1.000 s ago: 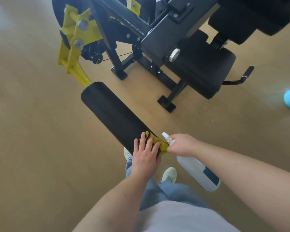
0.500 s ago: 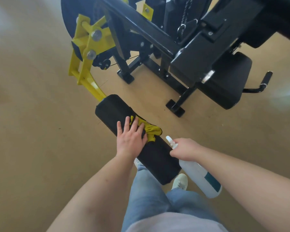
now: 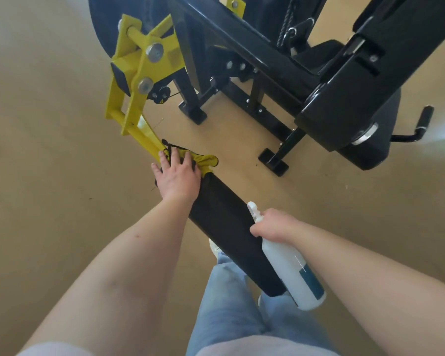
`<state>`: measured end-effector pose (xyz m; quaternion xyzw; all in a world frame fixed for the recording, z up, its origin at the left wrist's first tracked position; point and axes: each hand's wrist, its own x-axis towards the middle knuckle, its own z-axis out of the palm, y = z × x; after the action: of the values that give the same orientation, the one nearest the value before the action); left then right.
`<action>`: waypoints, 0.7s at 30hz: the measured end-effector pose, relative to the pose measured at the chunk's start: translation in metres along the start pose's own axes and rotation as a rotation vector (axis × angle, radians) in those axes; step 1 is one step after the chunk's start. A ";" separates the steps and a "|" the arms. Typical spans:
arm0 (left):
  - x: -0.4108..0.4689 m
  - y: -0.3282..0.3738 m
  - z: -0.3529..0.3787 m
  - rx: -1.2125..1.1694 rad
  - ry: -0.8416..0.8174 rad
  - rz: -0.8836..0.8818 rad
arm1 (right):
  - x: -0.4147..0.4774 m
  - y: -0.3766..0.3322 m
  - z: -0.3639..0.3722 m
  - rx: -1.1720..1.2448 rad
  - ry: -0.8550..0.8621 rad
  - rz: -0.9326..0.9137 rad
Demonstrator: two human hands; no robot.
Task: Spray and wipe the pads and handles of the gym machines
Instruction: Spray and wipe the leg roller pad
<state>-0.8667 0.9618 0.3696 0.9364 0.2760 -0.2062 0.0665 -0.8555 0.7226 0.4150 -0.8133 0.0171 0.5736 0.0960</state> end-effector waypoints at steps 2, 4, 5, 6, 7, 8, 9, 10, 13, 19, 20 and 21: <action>0.001 -0.001 -0.002 0.014 0.006 0.009 | -0.004 0.001 0.003 -0.028 0.024 -0.021; 0.005 -0.009 -0.006 0.030 0.019 0.031 | -0.011 -0.002 0.002 -0.069 0.024 -0.061; 0.009 -0.015 -0.008 0.033 0.016 0.040 | -0.016 -0.003 0.001 -0.082 0.019 -0.078; 0.014 -0.020 -0.010 0.036 0.010 0.051 | -0.021 -0.005 0.000 -0.094 0.010 -0.091; 0.019 -0.024 -0.012 0.041 0.001 0.068 | -0.025 -0.006 -0.001 -0.108 -0.003 -0.100; 0.023 -0.027 -0.013 0.049 -0.006 0.090 | -0.029 -0.007 0.001 -0.122 -0.017 -0.109; 0.027 -0.027 -0.014 0.060 -0.011 0.118 | -0.031 -0.006 0.003 -0.135 -0.031 -0.117; 0.029 -0.024 -0.014 0.074 -0.020 0.150 | -0.033 -0.005 0.006 -0.141 -0.040 -0.125; 0.019 -0.001 -0.008 0.167 -0.067 0.285 | -0.038 -0.001 0.010 -0.108 -0.045 -0.142; -0.067 0.074 0.031 0.229 -0.198 0.601 | -0.032 0.029 -0.005 0.053 0.073 -0.108; -0.080 0.082 0.038 0.228 -0.206 0.639 | -0.029 0.037 -0.009 0.080 0.101 -0.079; -0.092 0.089 0.043 0.225 -0.211 0.675 | -0.026 0.045 -0.012 0.103 0.120 -0.042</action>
<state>-0.9038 0.8321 0.3703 0.9498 -0.0812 -0.2970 0.0554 -0.8590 0.6746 0.4372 -0.8404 0.0354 0.5201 0.1484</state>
